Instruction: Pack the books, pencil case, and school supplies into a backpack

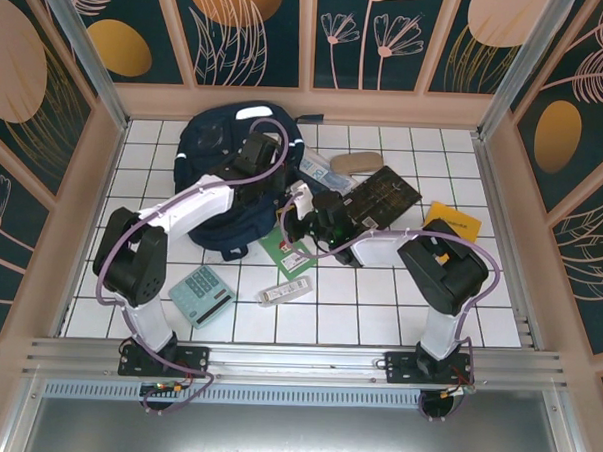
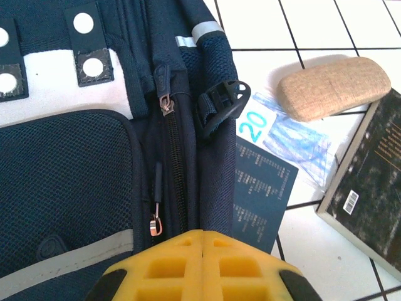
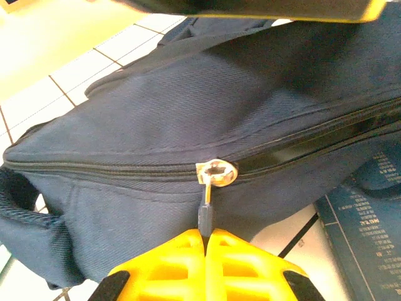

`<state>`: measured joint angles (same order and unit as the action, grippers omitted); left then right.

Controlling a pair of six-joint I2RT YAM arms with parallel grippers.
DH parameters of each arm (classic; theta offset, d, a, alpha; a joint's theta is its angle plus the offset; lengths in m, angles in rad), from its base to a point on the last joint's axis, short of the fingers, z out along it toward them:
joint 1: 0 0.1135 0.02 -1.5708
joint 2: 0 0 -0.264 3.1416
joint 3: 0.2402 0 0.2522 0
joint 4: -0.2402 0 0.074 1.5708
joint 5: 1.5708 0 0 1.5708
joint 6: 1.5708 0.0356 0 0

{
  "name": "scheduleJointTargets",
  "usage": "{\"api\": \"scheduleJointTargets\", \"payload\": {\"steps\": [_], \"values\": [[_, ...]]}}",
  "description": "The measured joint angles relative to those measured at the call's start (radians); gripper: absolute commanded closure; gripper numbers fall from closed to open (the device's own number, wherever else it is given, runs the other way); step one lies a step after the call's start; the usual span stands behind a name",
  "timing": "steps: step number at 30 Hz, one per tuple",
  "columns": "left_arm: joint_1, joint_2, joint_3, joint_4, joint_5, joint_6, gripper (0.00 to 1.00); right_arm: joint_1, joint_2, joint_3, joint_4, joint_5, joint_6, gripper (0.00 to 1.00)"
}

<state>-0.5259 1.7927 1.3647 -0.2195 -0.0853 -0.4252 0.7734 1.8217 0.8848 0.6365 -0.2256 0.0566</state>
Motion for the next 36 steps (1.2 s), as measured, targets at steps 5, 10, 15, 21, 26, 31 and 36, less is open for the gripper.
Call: {"api": "scheduleJointTargets", "payload": {"steps": [5,10,15,21,26,31,36], "values": [[0.007,0.059,0.058,0.01,0.02,-0.029,1.0,0.052,0.0,0.008,-0.014,0.001,-0.03,1.0],[0.013,0.092,0.094,0.018,0.029,-0.049,1.0,0.076,0.0,0.024,-0.024,0.009,-0.044,1.0],[0.036,0.1,0.107,0.021,0.055,-0.062,0.87,0.076,0.017,0.051,-0.042,0.026,-0.051,1.0],[0.058,0.058,0.085,0.033,0.041,-0.034,0.62,0.075,0.027,0.062,-0.064,0.019,-0.051,1.0],[0.068,-0.144,-0.059,0.031,-0.007,-0.025,0.62,0.068,0.029,0.062,-0.068,0.007,-0.051,1.0],[0.07,-0.342,-0.235,0.043,-0.013,-0.04,0.6,0.065,0.034,0.062,-0.068,-0.009,-0.048,0.98],[0.07,-0.425,-0.379,0.036,0.007,-0.09,0.57,0.064,0.034,0.062,-0.063,-0.042,-0.03,0.68]]}}
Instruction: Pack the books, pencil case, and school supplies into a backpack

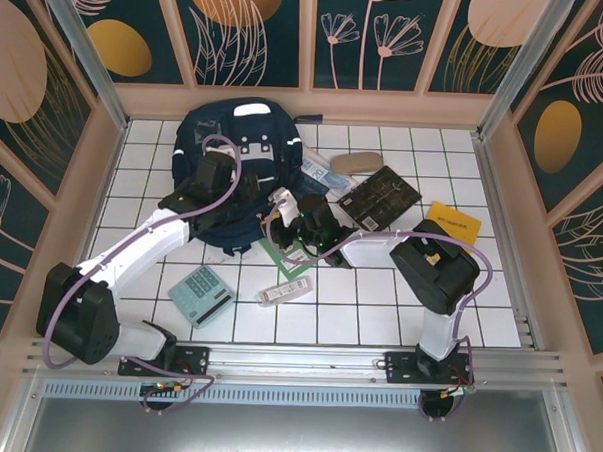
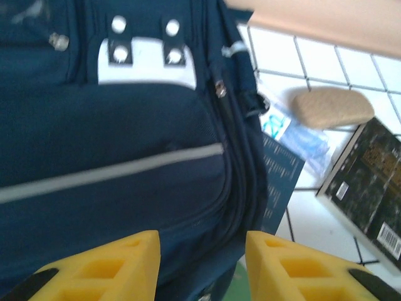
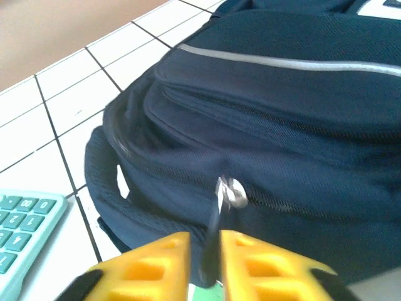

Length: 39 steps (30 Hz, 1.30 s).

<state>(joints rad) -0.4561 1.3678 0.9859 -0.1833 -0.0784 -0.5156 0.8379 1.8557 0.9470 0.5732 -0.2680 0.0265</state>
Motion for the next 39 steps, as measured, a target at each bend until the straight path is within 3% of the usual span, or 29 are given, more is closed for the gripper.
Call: {"api": "scheduleJointTargets", "payload": {"steps": [7,15,23,29,34,39], "values": [[-0.04,-0.109,-0.13,0.007,-0.008,-0.109,0.57,-0.025,-0.058,-0.019,0.005,-0.023,0.054,0.65],[-0.249,-0.128,-0.19,0.031,-0.147,-0.283,0.61,-0.151,-0.157,-0.096,0.076,0.008,0.179,0.63],[-0.348,0.09,-0.072,-0.03,-0.283,-0.382,0.59,-0.191,-0.196,-0.167,0.082,0.068,0.244,0.63],[-0.411,0.295,0.172,-0.186,-0.483,-0.384,0.43,-0.248,-0.266,-0.224,0.115,0.114,0.293,0.6],[-0.461,0.462,0.307,-0.338,-0.633,-0.415,0.49,-0.294,-0.304,-0.272,0.149,0.138,0.341,0.6],[-0.466,0.558,0.357,-0.455,-0.735,-0.451,0.47,-0.317,-0.309,-0.286,0.163,0.14,0.373,0.6]]}}
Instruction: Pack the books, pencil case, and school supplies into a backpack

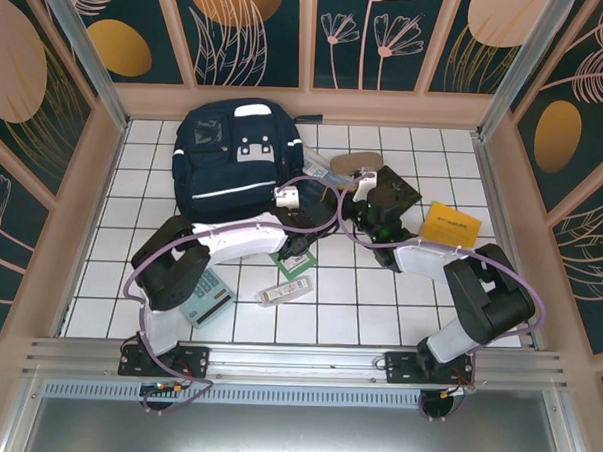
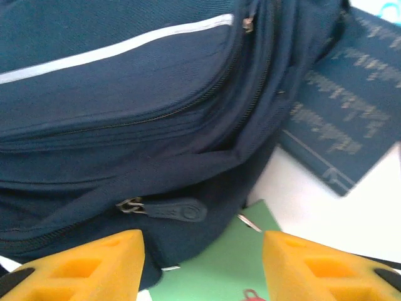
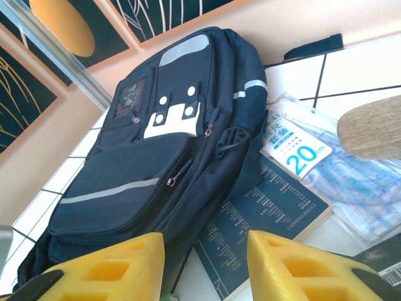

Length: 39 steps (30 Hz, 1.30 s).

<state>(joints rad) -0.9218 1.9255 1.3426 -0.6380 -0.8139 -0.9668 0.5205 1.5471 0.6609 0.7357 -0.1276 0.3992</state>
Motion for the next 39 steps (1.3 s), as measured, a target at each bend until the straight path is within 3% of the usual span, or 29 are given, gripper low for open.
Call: {"api": "scheduleJointTargets", "payload": {"steps": [8,28,39], "values": [[0.005,0.074,0.07,-0.051,-0.088,-0.023,0.47,-0.001,0.0,-0.001,0.003,-0.004,0.008,0.6],[0.061,0.096,0.043,0.015,-0.062,0.001,0.52,-0.003,0.0,-0.003,0.028,-0.008,0.027,0.6],[0.068,0.096,0.024,0.036,-0.058,0.012,0.82,-0.003,0.0,-0.003,0.028,-0.008,0.027,0.6]]}}
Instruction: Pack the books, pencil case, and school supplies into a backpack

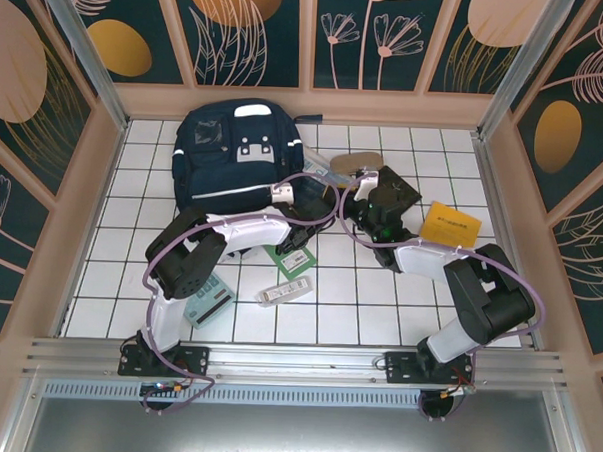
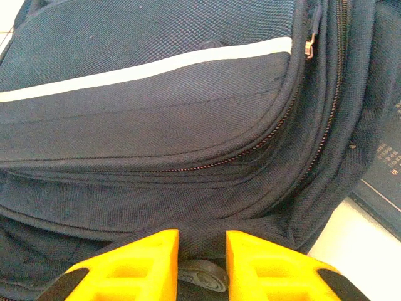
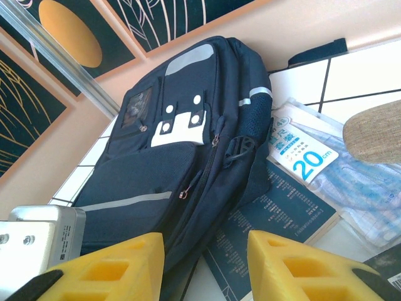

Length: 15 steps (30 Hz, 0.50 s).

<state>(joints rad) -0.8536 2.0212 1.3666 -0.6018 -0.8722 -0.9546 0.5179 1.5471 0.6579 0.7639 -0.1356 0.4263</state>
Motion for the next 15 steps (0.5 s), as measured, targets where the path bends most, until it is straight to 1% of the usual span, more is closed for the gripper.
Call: {"api": "scheduleJointTargets", "payload": {"steps": [2,3,9,15], "values": [[0.0,-0.001,-0.004,0.003,-0.001,0.001,0.95,0.0,0.0,0.0,0.0,0.0,0.0,0.6],[0.0,-0.002,-0.006,0.003,-0.005,0.003,1.0,0.0,0.0,0.0,0.0,0.0,0.0,0.6],[0.002,-0.032,-0.036,0.008,-0.002,-0.002,1.0,0.0,0.0,0.0,0.0,0.0,0.0,0.6],[0.002,-0.141,-0.115,0.029,0.012,-0.009,1.0,0.014,0.007,0.011,-0.007,-0.023,0.0,0.6]]}}
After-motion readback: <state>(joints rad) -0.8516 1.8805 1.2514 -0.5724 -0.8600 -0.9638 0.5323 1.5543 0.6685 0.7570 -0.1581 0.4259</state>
